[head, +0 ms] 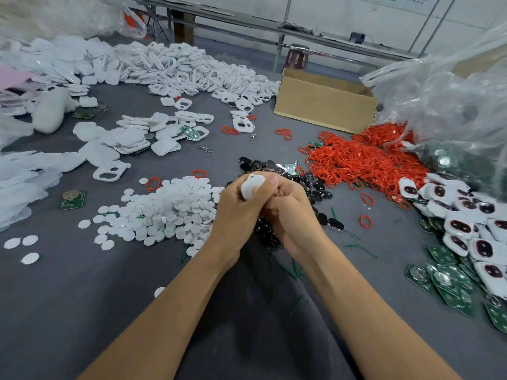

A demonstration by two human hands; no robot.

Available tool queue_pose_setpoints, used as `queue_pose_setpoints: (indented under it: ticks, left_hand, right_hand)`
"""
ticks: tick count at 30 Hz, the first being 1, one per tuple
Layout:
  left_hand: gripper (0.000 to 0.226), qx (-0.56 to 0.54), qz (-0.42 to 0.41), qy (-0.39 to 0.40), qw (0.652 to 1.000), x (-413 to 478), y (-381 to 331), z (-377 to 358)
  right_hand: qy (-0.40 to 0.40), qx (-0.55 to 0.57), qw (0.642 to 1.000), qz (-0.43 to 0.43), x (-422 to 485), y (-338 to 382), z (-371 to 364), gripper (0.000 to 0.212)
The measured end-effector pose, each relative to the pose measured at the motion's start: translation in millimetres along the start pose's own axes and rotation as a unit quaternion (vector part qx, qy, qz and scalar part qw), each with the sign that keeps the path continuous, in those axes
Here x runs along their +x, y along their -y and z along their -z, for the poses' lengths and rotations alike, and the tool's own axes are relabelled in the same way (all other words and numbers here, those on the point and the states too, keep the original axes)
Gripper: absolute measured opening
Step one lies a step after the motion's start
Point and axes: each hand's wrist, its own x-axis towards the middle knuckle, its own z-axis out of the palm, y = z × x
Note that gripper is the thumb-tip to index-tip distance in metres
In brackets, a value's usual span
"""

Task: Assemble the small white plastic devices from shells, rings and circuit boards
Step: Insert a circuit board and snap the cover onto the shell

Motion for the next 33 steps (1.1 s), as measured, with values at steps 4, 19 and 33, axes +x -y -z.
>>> queue_pose_setpoints:
  ticks: [4, 19, 33]
  left_hand:
    - [0.02, 0.053, -0.039, -0.022, 0.998, -2.6, 1.1, -2.5]
    - [0.046, -0.195, 0.137, 0.033, 0.971, 1.6, -8.3, 3.0]
    - [0.038, -0.109, 0.058, 0.029, 0.992, 1.9, -1.2, 6.7]
  right_hand:
    - [-0.015, 0.013, 1.0, -0.005, -0.7, -0.7, -0.2, 0.048]
    - [-0.146, -0.226, 0.946, 0.179, 4.0, -3.1, 14.0, 0.03]
    - [-0.076, -0.232, 0.961, 0.131, 2.3, 7.1, 20.1, 0.031]
